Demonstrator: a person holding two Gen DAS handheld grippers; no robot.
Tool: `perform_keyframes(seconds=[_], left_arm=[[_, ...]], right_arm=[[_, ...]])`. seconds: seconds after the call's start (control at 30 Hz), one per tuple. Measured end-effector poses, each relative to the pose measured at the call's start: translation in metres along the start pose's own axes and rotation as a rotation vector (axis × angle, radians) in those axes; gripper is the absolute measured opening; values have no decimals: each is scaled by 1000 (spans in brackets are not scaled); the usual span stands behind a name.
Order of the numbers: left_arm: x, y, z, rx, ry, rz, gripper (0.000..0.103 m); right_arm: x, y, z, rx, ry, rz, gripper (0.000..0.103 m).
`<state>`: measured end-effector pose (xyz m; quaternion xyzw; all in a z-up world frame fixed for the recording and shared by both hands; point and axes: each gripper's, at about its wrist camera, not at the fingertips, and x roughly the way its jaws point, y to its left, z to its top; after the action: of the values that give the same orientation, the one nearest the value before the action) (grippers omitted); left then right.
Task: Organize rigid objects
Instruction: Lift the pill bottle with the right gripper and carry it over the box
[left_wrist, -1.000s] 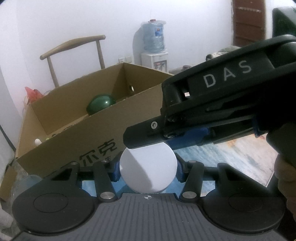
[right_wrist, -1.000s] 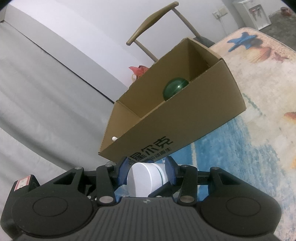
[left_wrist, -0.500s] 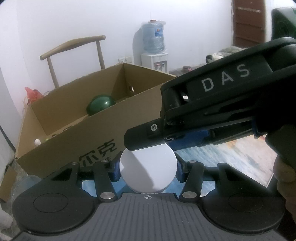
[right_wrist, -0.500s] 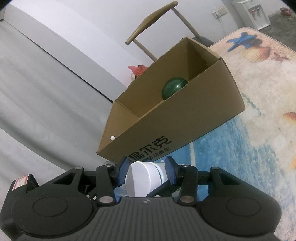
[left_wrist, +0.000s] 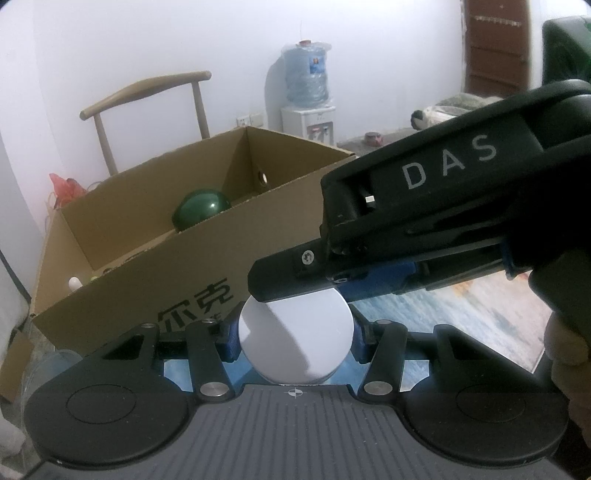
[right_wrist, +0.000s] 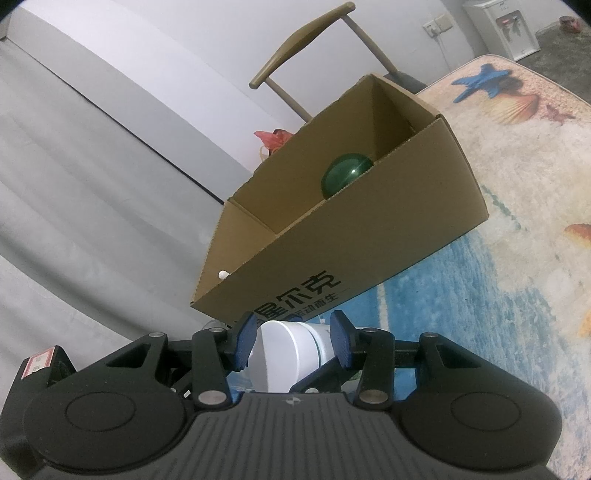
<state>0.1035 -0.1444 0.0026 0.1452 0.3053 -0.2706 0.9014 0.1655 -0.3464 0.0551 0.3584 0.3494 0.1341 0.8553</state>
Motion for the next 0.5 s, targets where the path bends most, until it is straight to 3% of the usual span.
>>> perform_keyframes(seconds=[0.23,0.5], left_arm=[[-17,-5,16,23,-61,7,53],[-39,-4,72,50,-181,31,53]], right_arm=[[-12,12,6,-33,-35,16,47],[-47,44,48,-173,-128,73,47]])
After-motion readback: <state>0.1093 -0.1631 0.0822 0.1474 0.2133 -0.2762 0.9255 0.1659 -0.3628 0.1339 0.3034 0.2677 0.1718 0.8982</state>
